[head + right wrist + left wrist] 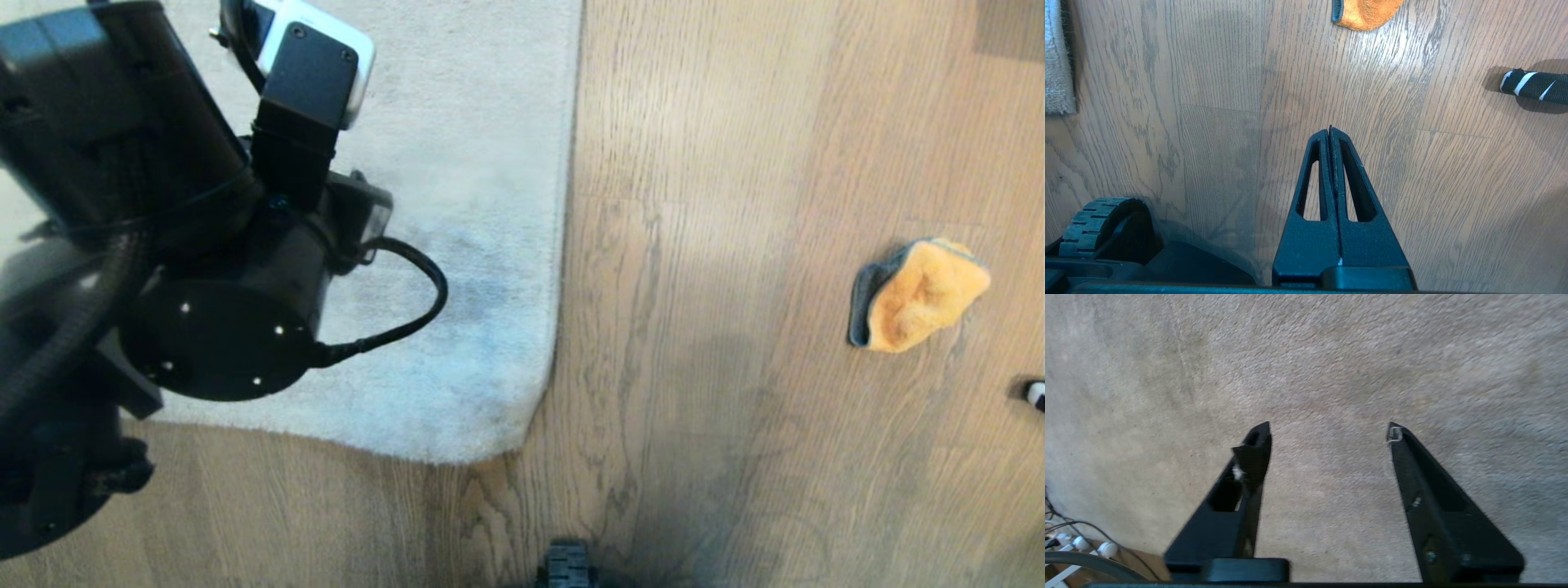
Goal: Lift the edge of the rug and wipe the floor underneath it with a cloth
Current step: Lay down the carpet
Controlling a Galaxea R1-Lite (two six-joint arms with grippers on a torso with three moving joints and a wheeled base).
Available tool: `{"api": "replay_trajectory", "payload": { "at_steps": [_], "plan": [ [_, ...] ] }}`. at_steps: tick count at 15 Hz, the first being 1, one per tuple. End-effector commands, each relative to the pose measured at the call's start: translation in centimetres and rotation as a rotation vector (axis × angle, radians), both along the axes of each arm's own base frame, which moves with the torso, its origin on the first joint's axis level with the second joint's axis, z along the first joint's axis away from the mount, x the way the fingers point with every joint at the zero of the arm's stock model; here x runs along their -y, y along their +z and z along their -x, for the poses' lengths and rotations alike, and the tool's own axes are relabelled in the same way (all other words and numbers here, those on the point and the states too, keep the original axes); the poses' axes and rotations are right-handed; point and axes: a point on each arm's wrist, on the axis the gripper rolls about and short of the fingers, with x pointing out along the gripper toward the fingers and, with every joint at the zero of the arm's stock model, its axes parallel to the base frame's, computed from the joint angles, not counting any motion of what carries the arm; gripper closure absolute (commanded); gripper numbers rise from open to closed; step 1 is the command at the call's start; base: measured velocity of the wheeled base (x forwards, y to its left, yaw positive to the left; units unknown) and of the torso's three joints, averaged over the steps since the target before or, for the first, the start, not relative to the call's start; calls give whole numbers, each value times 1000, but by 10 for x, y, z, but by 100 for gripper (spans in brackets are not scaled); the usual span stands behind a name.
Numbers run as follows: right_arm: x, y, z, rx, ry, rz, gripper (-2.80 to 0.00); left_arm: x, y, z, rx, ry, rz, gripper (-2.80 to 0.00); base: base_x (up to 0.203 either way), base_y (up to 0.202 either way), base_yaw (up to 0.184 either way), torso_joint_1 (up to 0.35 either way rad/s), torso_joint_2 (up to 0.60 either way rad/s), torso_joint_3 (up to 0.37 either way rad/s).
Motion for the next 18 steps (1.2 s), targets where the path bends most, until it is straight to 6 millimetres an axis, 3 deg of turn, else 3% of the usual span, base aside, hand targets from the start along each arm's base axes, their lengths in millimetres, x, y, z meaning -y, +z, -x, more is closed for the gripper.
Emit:
{"api": "replay_trajectory", "payload": {
  "at_steps": [1, 6, 10, 14, 18],
  "plan": [
    [0, 0, 0, 0, 1, 1, 0, 13, -6, -2, -2, -24, -7, 0, 0, 0, 0, 0, 0, 0],
    [0, 0, 0, 0, 1, 1, 0, 36, -9, 20, 9, -137, -3, 0, 0, 0, 0, 0, 0, 0],
    [0, 0, 0, 0, 1, 1, 0, 53, -28, 33, -27, -212, -33, 0, 0, 0, 0, 0, 0, 0],
    [0, 0, 0, 0, 1, 1, 0, 84, -63, 31, -79, -262, -15, 0, 0, 0, 0, 0, 0, 0],
    [0, 0, 0, 0, 1, 1, 0, 99, -96, 24, -129, -269, 0, 0, 0, 0, 0, 0, 0, 0]
  ]
}}
